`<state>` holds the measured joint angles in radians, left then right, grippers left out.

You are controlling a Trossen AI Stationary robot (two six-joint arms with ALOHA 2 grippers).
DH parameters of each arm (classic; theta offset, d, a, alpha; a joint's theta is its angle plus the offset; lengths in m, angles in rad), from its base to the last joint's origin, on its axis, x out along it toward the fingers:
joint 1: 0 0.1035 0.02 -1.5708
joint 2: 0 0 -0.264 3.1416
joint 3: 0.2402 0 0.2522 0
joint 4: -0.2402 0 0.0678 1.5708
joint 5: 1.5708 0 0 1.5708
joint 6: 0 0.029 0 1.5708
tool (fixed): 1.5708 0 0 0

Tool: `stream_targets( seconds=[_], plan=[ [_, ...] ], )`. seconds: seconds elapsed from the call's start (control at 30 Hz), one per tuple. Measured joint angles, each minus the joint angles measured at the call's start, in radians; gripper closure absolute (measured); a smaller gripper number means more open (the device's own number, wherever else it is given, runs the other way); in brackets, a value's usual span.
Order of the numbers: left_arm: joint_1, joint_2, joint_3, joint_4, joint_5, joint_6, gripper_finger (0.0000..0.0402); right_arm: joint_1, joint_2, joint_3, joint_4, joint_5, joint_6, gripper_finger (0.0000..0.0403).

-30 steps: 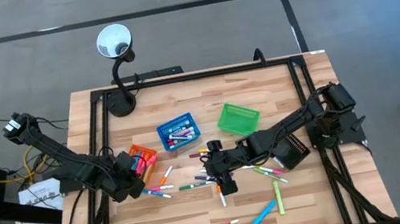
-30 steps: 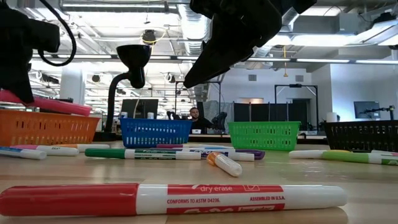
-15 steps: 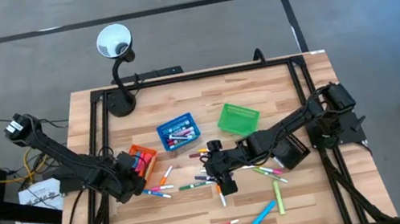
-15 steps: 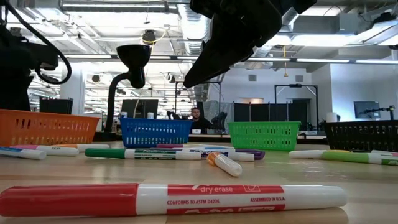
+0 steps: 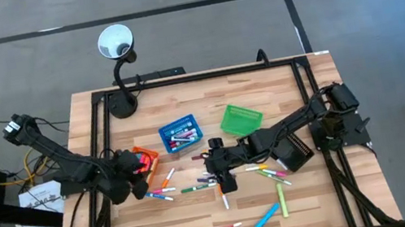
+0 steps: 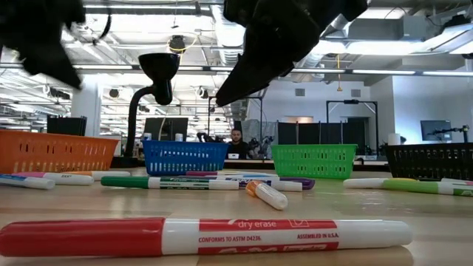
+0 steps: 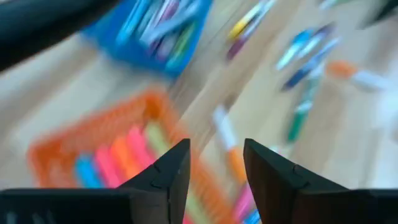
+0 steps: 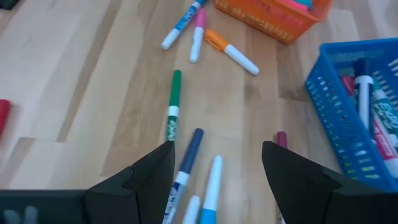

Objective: Pick & Place Markers
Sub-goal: Put the large dark green marker pen into the green basket

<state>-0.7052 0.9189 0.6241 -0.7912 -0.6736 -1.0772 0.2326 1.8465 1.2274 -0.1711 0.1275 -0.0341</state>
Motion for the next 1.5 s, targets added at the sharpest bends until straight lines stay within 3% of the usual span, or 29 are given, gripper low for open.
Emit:
stream_targets(
  seconds=[0.17,0.3,0.47,0.63,0.73,0.87,1.07,1.3,1.5],
  plan=[
    [0.0,0.017,-0.004,0.362,-0.016,0.404,0.0257,-0.015,0.0,0.0,0.0,0.0,0.0,0.0168],
    [0.004,0.083,-0.014,0.547,-0.015,0.571,0.0256,-0.012,0.0,0.0,-0.007,0.0,0.0,0.0168],
    [0.056,0.192,-0.015,0.612,-0.014,0.557,0.0256,0.0,-0.012,0.001,-0.071,0.0,0.0,0.0168],
    [0.149,0.296,-0.015,0.659,0.044,0.548,0.0256,0.023,-0.045,0.076,-0.298,0.002,0.052,0.0168],
    [0.218,0.348,-0.015,0.716,0.135,0.549,0.0256,0.042,-0.064,0.112,-0.379,0.002,0.136,0.0168],
    [0.294,0.428,-0.015,0.789,0.291,0.552,0.0256,0.063,-0.067,0.112,-0.405,0.003,0.134,0.0168],
    [0.294,0.588,-0.016,0.956,0.441,0.648,0.027,0.075,-0.06,0.074,-0.419,0.006,0.177,0.0168],
    [0.29,0.694,-0.016,0.985,0.429,0.679,0.0294,0.073,-0.059,0.055,-0.373,0.005,0.227,0.0168],
    [0.278,0.742,-0.015,1.002,0.438,0.678,0.0286,0.082,-0.059,0.055,-0.339,0.004,0.245,0.0168]
  ],
)
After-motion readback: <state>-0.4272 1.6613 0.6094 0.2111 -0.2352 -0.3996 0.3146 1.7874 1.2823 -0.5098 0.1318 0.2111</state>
